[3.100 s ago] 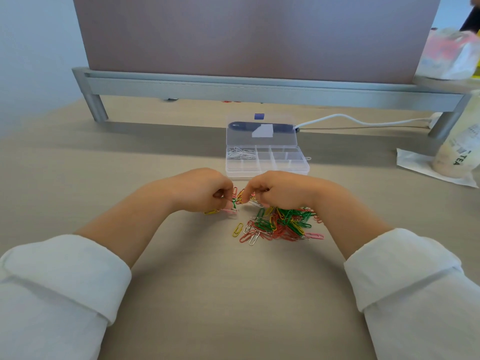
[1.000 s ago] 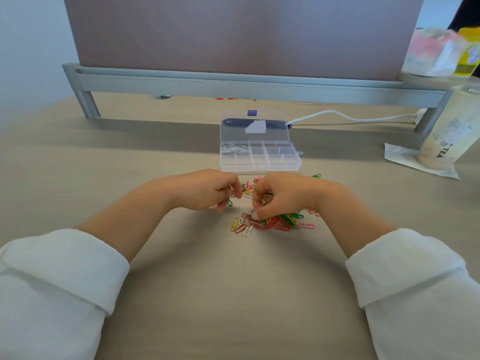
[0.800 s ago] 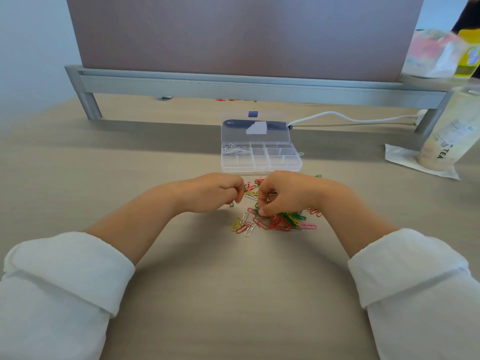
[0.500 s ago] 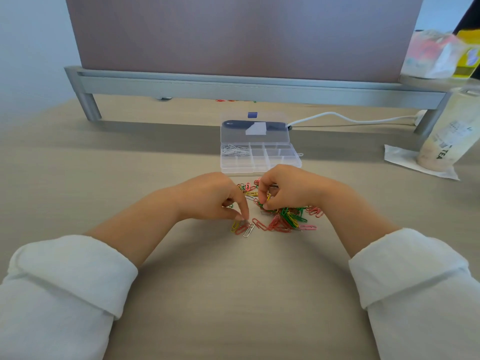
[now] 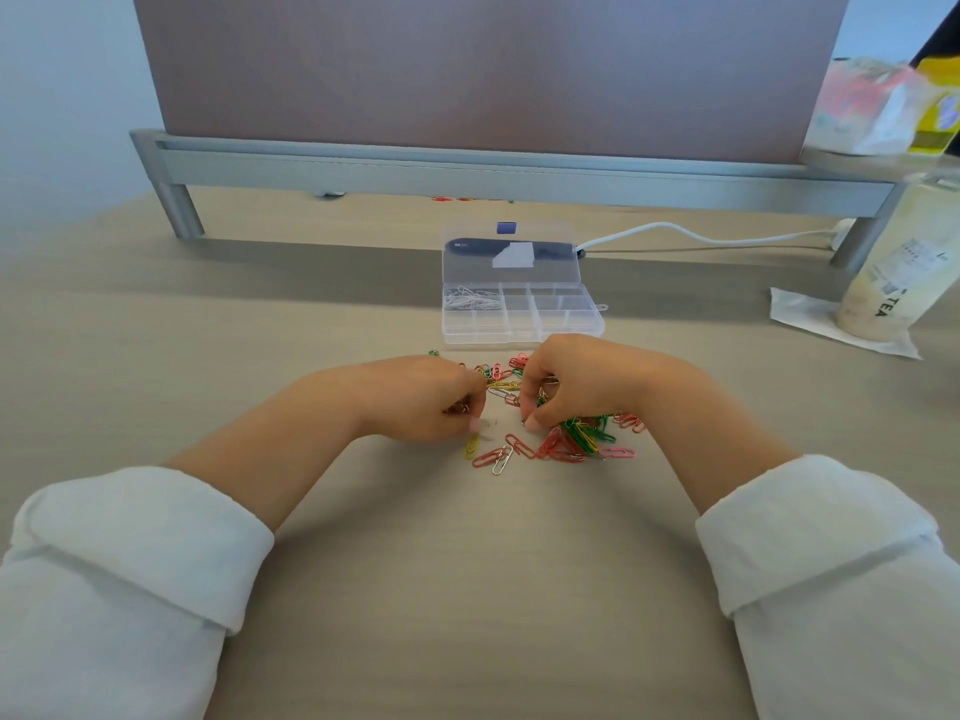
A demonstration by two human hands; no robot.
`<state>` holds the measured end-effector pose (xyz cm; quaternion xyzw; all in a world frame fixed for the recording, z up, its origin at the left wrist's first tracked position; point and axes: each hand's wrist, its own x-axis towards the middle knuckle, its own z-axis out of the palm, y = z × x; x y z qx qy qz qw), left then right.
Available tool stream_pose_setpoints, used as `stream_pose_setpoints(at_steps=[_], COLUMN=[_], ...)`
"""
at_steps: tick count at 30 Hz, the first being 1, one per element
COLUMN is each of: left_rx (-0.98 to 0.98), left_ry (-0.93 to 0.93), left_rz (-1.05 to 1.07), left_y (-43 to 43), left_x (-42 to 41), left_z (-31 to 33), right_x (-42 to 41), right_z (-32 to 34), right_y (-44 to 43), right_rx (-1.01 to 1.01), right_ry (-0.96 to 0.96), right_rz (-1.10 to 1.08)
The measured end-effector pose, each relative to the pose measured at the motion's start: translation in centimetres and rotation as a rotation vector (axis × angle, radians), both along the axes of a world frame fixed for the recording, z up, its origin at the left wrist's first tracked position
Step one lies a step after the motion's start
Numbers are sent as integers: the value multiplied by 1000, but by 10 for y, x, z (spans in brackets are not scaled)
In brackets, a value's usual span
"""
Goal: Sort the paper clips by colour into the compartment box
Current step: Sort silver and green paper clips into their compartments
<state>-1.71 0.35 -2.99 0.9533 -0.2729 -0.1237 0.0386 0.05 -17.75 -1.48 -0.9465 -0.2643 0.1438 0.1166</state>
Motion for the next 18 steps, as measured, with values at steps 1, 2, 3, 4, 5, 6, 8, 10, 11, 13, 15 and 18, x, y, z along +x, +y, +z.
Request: stream_pose_setpoints(at_steps=[1, 2, 3, 4, 5, 6, 8, 10, 11, 13, 15, 18], left_rx=[-34, -82, -136, -188, -235, -275, -332, -370, -388, -421, -449, -508], left_ry=[22, 46, 69, 89, 102, 112, 118, 101, 84, 45, 7, -24], left_rz=[31, 64, 93, 115, 130, 142, 160, 168, 173, 186, 194, 208], left_y=[-1, -3, -4, -4, -4, -4, -4, -5, -5, -5, -4, -4], left_x=[0, -1, -1, -1, -1, -1, -1, 0, 1, 3, 5, 6], left_z=[1, 2, 4, 5, 6, 5, 2, -2, -4, -6, -7, -8], right_x=[0, 1, 1, 1, 0, 0, 0, 0, 0, 1, 2, 1], right_z=[0, -1, 0, -1, 0, 0, 0, -2, -3, -4, -1, 5], right_y=[0, 0, 1, 1, 1, 2, 3, 4, 5, 6, 4, -1], right_rx=[0, -2, -6, -14, -24, -34, -43, -31, -11, 54, 99, 73], right_ry=[0, -2, -4, -3, 0, 4, 11, 0, -9, -23, -40, -28], right_rz=[3, 6, 10, 15, 22, 30, 42, 47, 45, 24, 6, 7])
